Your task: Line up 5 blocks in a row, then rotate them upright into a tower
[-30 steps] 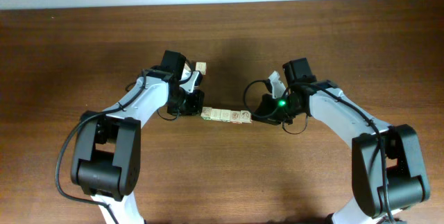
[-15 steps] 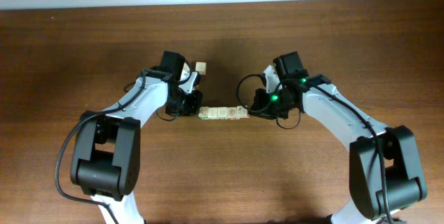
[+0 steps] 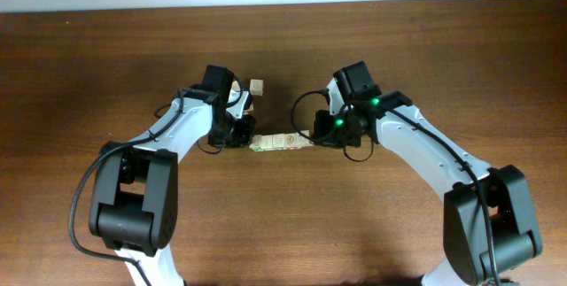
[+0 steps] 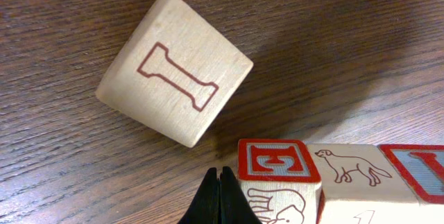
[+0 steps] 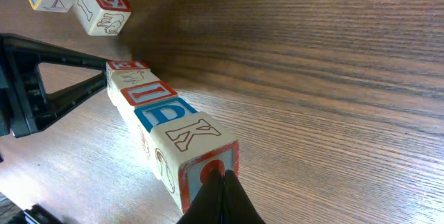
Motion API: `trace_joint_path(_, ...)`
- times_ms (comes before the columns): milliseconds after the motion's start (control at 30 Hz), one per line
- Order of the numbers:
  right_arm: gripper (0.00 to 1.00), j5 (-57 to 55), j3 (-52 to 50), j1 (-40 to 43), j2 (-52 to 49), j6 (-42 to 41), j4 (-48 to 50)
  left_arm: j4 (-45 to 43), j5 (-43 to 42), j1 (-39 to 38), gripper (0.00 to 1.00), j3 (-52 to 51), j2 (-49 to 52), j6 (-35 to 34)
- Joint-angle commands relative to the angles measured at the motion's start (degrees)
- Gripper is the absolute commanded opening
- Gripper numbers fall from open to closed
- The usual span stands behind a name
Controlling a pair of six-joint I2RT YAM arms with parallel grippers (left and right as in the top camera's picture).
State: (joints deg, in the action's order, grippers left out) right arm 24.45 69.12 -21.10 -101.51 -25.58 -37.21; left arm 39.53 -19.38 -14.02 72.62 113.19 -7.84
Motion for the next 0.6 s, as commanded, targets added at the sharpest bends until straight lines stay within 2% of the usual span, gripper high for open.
trace_joint_path(0, 0.04, 5.3, 2.1, -4.1, 0.5, -0.5, 1.6, -0.5, -8.0, -3.5, 0.00, -0.4, 0.4, -0.5)
trace_joint_path(567, 0.04, 3.3, 4.0, -8.6, 0.4, -3.5, 3.6, -0.5, -8.0, -3.5, 0.00, -0.4, 0.4, -0.5)
